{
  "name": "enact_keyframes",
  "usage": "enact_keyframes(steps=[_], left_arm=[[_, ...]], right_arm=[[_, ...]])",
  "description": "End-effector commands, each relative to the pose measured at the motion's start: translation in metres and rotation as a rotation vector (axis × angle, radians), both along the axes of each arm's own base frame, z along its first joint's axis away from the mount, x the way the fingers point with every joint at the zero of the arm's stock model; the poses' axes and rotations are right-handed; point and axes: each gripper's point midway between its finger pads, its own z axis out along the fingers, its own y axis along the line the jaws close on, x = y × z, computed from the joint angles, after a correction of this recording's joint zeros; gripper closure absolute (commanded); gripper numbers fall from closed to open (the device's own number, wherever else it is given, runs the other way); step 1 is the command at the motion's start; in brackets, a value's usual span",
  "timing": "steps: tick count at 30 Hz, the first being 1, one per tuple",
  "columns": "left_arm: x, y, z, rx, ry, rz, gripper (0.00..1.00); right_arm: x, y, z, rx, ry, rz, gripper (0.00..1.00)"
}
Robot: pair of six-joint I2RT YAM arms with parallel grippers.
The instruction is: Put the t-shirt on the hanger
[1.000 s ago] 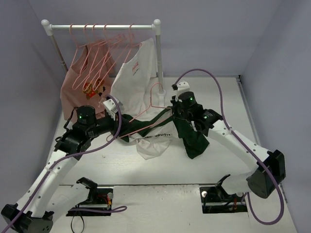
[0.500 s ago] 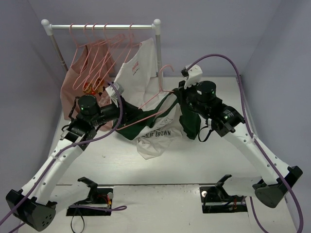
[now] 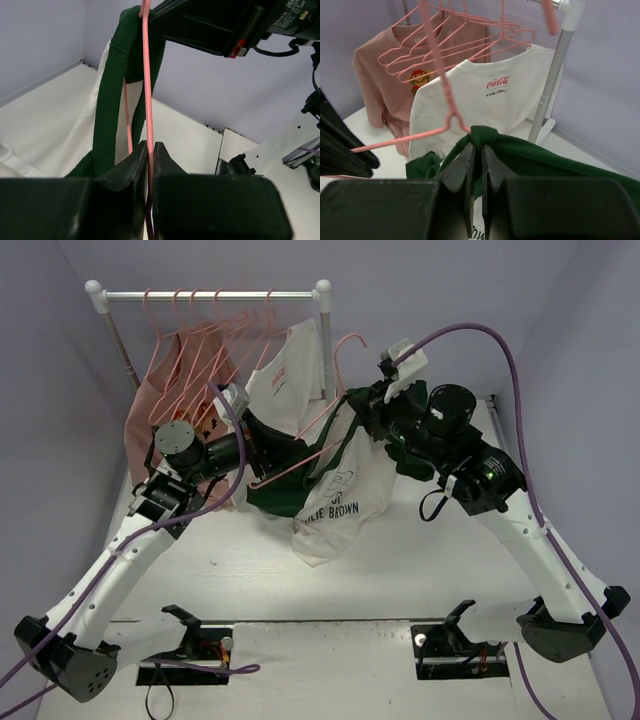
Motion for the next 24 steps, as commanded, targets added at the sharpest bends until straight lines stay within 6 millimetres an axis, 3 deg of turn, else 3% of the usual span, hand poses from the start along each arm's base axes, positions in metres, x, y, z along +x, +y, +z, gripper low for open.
enact_keyframes(steps=[1, 3, 5, 8, 13, 15, 18, 24], left_arm=[[-0.013, -0.011, 0.051, -0.148, -0.156, -0.074, 1.00], [-0.008, -0.013, 0.038, -0.149, -0.125, -0.069, 1.00], [-0.004, -0.015, 0.021, -0.163, -0.080, -0.066, 1.00], [-0.003, -0.019, 0.000, -0.181, -0.033, -0.081, 1.00], [-0.007, -0.025, -0.019, -0.197, -0.013, -0.105, 1.00], [-0.007, -0.028, -0.027, -0.199, -0.011, -0.117, 1.00], [-0.008, -0.029, -0.041, -0.207, 0.009, -0.125, 1.00], [-0.015, -0.027, -0.050, -0.224, -0.013, -0.150, 1.00]], right_arm=[[-0.012, 0.023, 0.015, 0.030, -0.054, 0.123, 1.00], [-0.013, 0.024, 0.003, 0.021, -0.031, 0.129, 1.00], [-0.012, 0.027, -0.027, 0.010, 0.046, 0.126, 1.00], [-0.026, 0.039, -0.027, 0.032, 0.068, 0.197, 1.00], [-0.024, 0.042, -0.052, 0.017, 0.130, 0.185, 1.00], [-0.024, 0.046, -0.076, -0.013, 0.174, 0.190, 1.00], [-0.024, 0.046, -0.095, -0.033, 0.208, 0.186, 0.99], [-0.019, 0.035, -0.127, -0.086, 0.248, 0.122, 0.97]])
